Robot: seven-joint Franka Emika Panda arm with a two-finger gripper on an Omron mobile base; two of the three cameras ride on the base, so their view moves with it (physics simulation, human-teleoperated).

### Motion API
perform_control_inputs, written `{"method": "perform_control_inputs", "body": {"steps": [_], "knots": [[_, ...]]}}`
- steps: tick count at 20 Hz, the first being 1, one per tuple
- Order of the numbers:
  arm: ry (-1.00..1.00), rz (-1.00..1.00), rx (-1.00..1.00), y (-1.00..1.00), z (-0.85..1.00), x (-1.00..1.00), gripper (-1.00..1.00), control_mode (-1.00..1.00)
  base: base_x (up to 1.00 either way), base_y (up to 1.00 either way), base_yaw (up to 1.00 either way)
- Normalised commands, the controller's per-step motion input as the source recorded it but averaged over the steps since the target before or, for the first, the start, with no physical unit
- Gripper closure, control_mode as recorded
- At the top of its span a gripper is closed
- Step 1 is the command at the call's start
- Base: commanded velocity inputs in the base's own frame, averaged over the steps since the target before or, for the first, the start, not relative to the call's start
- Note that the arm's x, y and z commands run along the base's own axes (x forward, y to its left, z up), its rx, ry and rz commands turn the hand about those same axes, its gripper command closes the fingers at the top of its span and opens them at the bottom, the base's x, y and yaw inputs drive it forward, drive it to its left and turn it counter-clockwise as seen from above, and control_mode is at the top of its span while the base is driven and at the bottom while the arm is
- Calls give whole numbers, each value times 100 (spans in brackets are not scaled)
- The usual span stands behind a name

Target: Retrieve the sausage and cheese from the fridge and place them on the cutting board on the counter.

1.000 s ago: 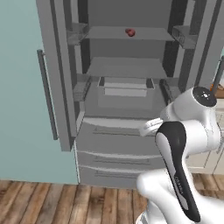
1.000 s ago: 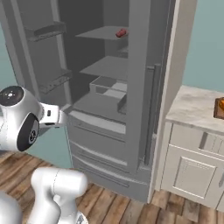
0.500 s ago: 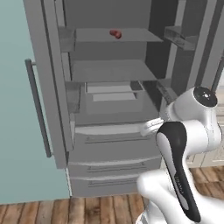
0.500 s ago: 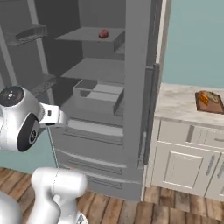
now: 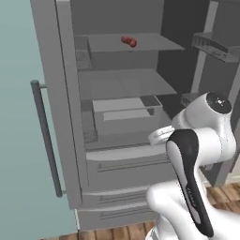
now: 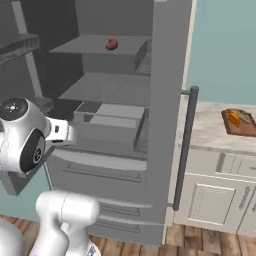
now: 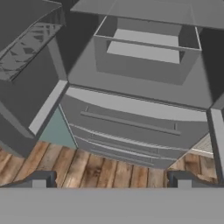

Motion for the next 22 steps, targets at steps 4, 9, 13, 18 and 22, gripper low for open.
{"method": "perform_control_inputs", "body": {"steps": [4, 9, 13, 18, 22], "knots": [[0, 0, 0, 0, 0, 0, -100, 100, 47, 13, -18], [0, 0, 0, 0, 0, 0, -100, 100, 51, 10, -20], [0, 0, 0, 0, 0, 0, -100, 100, 66, 48, -10], [0, 0, 0, 0, 0, 0, -100, 100, 61, 35, -7], [0, 0, 0, 0, 0, 0, -100, 100, 30, 19, -2]]}}
